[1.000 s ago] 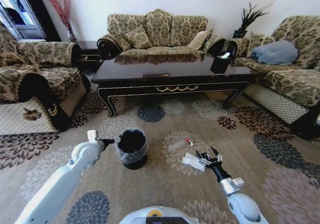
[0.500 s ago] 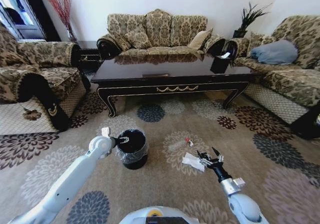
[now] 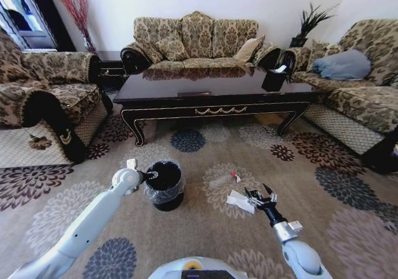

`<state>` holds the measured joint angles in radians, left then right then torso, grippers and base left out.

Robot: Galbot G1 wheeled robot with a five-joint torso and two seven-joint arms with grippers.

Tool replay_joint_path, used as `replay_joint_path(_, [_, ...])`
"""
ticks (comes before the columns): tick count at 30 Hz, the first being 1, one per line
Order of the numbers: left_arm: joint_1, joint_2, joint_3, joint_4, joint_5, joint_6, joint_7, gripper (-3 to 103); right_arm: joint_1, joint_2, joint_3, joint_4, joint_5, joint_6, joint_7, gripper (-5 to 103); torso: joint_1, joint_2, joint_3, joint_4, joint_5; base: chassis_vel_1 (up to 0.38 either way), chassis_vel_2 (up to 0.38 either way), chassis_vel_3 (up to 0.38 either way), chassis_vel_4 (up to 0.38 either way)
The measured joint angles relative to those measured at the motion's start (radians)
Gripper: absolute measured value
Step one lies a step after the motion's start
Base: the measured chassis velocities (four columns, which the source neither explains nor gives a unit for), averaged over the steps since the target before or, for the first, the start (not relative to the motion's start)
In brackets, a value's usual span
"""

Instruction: Move to the front of the table and pick up the trash from the floor, then place it into the trash bin.

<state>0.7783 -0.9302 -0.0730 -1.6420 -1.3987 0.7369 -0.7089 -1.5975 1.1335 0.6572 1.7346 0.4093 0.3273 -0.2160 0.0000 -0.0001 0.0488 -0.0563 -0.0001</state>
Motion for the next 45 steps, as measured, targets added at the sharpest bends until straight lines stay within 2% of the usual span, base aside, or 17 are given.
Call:
replay_joint_path(4, [0.005,-0.001,0.004,0.002,0.001,-0.001,-0.008,53,-0.002,0.0,0.004,-0.006,0.001,0.003,0.001,100,0.0,0.0,0.0,0.0003,0.0003,0.0,0.0,0.0,0.0])
replay_joint_path(5, [0.005,-0.001,0.004,0.002,0.001,-0.001,-0.008,53,-0.002,0.0,0.004,-0.006,0.001,0.003,0.001,100,0.0,0.0,0.0,0.0003,0.0003,0.0,0.0,0.0,0.0])
replay_joint_path(7, [0.012,-0.001,0.0,-0.002,0.001,-0.002,-0.014,42,0.001,0.002,0.001,-0.008,0.001,0.003,0.002,100,0.0,0.0,0.0,0.0004,0.0004,0.0,0.0,0.0,0.0])
replay_joint_path(9, [0.016,0.001,-0.003,-0.005,0.0,-0.003,-0.018,42,0.003,0.003,0.0,-0.009,0.001,0.003,0.003,100,0.0,0.0,0.0,0.0003,0.0004,0.0,0.0,0.0,0.0])
replay_joint_path(13, [0.033,0.009,-0.019,-0.02,-0.013,-0.003,-0.028,20,0.01,0.005,-0.006,-0.013,-0.001,0.003,0.008,100,0.0,0.0,0.0,0.0003,0.0,0.0,0.0,0.0,0.0])
replay_joint_path(15, [0.034,0.011,-0.022,-0.021,-0.014,-0.003,-0.029,20,0.01,0.005,-0.006,-0.014,-0.001,0.003,0.008,100,0.0,0.0,0.0,0.0001,-0.0001,0.0,0.0,0.0,0.0])
replay_joint_path(17, [0.036,0.017,-0.028,-0.023,-0.015,-0.001,-0.03,10,0.011,0.004,-0.007,-0.016,-0.002,0.003,0.009,100,0.0,0.0,0.0,-0.0001,-0.0002,0.0,0.0,0.0,0.0])
replay_joint_path(19, [0.039,0.026,-0.032,-0.03,-0.015,0.0,-0.027,3,0.012,0.003,-0.007,-0.016,-0.002,0.003,0.01,100,0.0,0.0,0.0,-0.0001,-0.0004,0.0,0.0,0.0,0.0])
replay_joint_path(26, [0.058,0.041,-0.045,-0.052,-0.004,-0.001,-0.031,0,0.011,0.003,-0.008,-0.017,-0.003,0.003,0.01,100,0.0,0.0,0.0,-0.0001,0.0003,0.0,0.0,0.0,0.0])
replay_joint_path(29, [0.072,0.055,-0.052,-0.067,-0.001,0.0,-0.033,0,0.011,0.003,-0.007,-0.02,-0.004,0.003,0.012,100,0.0,0.0,0.0,0.0,-0.0004,0.0,0.0,0.0,0.0])
replay_joint_path(35, [0.127,0.106,-0.088,-0.136,-0.002,-0.001,-0.048,0,0.031,-0.018,-0.011,-0.055,-0.014,-0.027,0.035,100,0.0,0.0,0.0,0.0,0.0001,0.0,0.0,0.0,0.0])
replay_joint_path(39, [0.198,0.153,-0.13,-0.223,-0.019,0.0,-0.054,0,0.08,-0.074,-0.038,-0.119,0.003,-0.079,0.053,100,0.0,0.0,0.0,0.0002,0.0001,0.0,0.0,0.0,0.0])
replay_joint_path(42, [0.24,0.172,-0.161,-0.263,-0.023,0.0,-0.054,0,0.12,-0.108,-0.067,-0.177,0.035,-0.095,0.054,100,0.0,0.0,0.0,0.0004,0.0002,0.0,0.0,0.0,0.0])
replay_joint_path(43, [0.256,0.178,-0.171,-0.276,-0.023,0.0,-0.054,0,0.134,-0.119,-0.076,-0.202,0.052,-0.101,0.047,103,0.0,0.0,0.0,0.0004,0.0004,0.0,0.0,0.0,0.0])
replay_joint_path(45, [0.269,0.182,-0.179,-0.287,-0.023,0.0,-0.054,0,0.147,-0.128,-0.084,-0.226,0.066,-0.106,0.036,100,0.0,0.0,0.0,0.0004,0.0002,0.0,0.0,0.0,0.0])
